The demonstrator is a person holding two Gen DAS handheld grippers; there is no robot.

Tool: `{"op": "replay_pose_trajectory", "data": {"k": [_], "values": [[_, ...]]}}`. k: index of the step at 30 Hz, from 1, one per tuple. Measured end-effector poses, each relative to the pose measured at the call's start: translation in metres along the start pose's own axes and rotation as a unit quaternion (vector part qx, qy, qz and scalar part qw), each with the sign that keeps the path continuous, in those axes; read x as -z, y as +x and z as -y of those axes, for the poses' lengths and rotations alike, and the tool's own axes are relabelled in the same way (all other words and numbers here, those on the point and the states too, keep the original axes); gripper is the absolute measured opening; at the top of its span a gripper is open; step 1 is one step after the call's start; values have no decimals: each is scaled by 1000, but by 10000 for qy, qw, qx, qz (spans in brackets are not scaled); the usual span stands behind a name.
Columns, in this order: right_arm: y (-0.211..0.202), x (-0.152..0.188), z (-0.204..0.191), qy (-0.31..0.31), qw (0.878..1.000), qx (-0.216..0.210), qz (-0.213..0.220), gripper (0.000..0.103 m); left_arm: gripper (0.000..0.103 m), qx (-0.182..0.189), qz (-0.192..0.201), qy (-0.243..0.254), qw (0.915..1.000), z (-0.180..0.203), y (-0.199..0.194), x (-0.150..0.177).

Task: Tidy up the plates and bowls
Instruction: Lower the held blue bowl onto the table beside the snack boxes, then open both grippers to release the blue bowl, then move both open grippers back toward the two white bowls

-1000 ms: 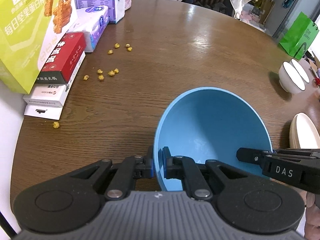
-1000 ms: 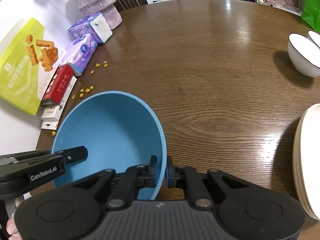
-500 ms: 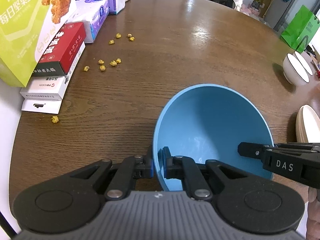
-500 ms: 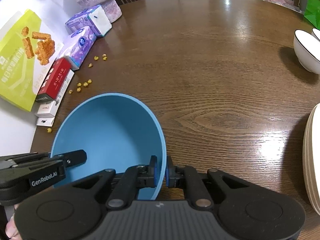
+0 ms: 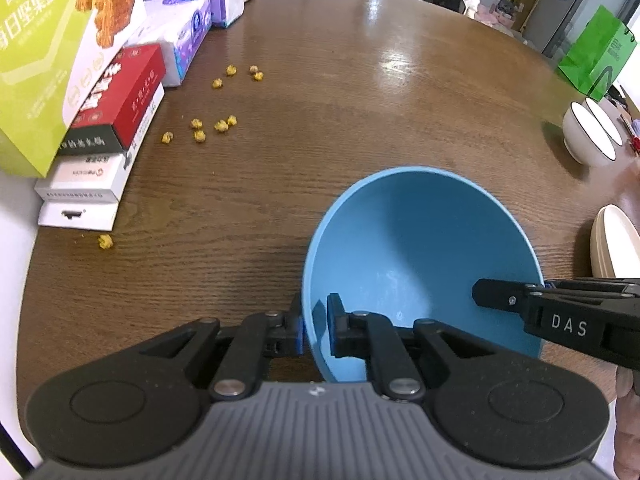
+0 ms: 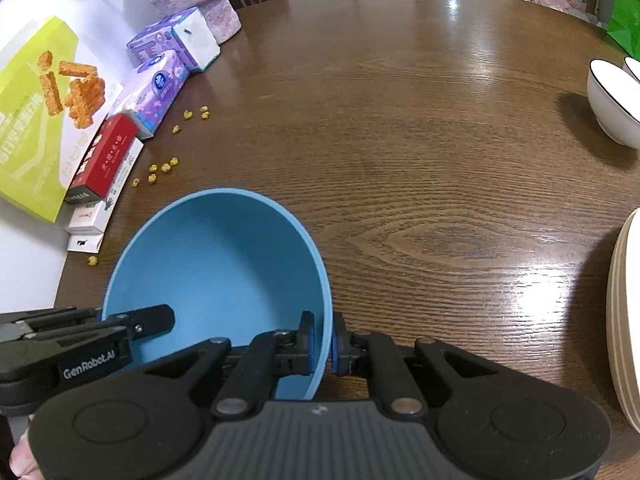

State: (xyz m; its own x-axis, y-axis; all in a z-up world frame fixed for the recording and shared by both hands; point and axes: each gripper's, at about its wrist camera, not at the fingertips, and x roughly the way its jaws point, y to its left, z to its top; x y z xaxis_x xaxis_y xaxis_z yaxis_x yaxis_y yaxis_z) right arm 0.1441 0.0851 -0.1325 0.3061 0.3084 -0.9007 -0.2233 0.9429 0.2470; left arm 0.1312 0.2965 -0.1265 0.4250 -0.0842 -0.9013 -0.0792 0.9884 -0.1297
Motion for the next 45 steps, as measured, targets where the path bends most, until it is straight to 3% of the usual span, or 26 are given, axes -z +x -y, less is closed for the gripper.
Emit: {"op": "replay_pose_trajectory", "data": {"k": [1,3,4,6,8,14,18,21,34,45], "values": [[-2,0,0,7,10000,-16,15,12,15,4,37,4,10000,0,-2,-1],[-6,0,0,4,10000,-38,78,15,39,-16,149,-5,9999,-1,-9,-2],[-8,-1,0,-6,9999,-26,108,19,44,-36,216,-5,9998,-1,-12,-3],[-14,-2,1,-10,9998,-31,185,43,48,-29,308,-12,9995,-1,-19,-4],[-21,-1,3,-25,9996,-19,280,54,56,-27,378,-30,9993,-1,-25,-4],[-41,1,10,6,9984,53,562,83,84,-3,724,10,9974,-1,-45,-6],[-53,3,18,54,9970,142,756,93,102,86,985,61,9951,3,-60,-7],[-63,5,21,69,9957,235,888,103,103,206,1156,118,9930,10,-71,-9],[-110,19,56,170,9898,362,1369,103,103,354,1483,241,9880,51,-87,-10],[-149,21,124,256,9853,529,1604,103,103,433,1641,273,9851,123,-93,-9]]}}
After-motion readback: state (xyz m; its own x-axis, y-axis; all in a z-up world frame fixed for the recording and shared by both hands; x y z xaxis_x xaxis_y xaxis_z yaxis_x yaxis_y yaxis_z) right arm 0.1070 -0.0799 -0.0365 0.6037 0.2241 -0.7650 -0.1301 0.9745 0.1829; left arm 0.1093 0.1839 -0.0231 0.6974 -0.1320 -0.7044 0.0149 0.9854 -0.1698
